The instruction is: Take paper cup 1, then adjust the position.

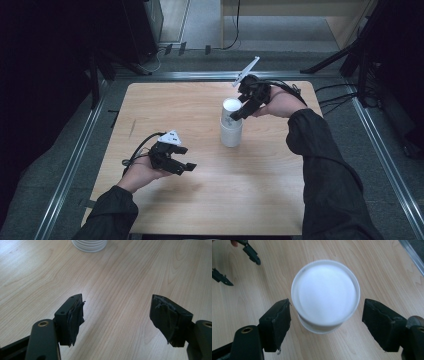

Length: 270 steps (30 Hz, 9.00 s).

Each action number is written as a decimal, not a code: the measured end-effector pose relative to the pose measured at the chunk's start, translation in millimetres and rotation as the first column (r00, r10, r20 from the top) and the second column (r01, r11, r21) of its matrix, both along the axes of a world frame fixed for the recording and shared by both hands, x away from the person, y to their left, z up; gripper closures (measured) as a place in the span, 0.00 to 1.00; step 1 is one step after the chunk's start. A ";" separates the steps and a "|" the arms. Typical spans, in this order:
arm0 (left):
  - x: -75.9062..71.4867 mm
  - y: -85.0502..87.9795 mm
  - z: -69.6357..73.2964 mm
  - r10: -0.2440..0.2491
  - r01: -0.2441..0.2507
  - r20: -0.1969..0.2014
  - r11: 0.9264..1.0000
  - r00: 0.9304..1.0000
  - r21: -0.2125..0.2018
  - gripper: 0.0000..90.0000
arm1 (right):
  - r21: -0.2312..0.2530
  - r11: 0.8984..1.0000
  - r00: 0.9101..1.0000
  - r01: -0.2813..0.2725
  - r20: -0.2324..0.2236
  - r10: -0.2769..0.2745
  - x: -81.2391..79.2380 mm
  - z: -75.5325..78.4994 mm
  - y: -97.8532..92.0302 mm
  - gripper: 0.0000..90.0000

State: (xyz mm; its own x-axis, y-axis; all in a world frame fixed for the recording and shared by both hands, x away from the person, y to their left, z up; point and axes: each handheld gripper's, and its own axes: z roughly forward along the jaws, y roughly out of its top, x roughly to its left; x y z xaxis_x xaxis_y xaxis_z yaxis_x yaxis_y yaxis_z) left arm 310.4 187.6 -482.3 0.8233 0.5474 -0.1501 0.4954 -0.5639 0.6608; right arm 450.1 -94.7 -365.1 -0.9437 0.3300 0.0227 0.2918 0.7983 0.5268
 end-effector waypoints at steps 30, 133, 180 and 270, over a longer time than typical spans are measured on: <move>-2.3 -5.6 -4.6 -0.023 0.023 -0.012 0.999 1.000 0.024 0.30 | -0.041 0.999 1.000 -0.004 -0.017 0.003 1.9 14.4 10.6 0.37; -3.4 -16.2 20.7 -0.248 0.250 0.036 0.950 0.968 -0.185 0.16 | 0.508 0.860 0.993 -0.044 -0.071 0.093 -130.2 -95.5 -14.7 0.39; -6.4 -42.1 7.8 -0.329 0.329 0.028 0.930 0.944 -0.165 0.28 | 0.565 0.825 0.981 -0.021 -0.148 0.127 -131.9 -97.6 1.1 0.39; -11.4 -71.7 32.7 -0.497 0.521 -0.158 0.800 0.854 0.298 0.31 | 0.416 0.898 0.984 -0.147 -0.035 0.177 -160.1 -110.4 23.0 0.38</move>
State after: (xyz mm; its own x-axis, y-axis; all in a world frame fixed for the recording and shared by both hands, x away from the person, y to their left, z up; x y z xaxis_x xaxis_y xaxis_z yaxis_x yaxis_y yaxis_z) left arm 299.0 115.9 -449.7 0.9910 0.0796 -0.1080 0.1148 -0.9194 0.3762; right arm 290.0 -71.7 -475.5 -0.9743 0.1199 0.1905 0.2249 0.5556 0.8005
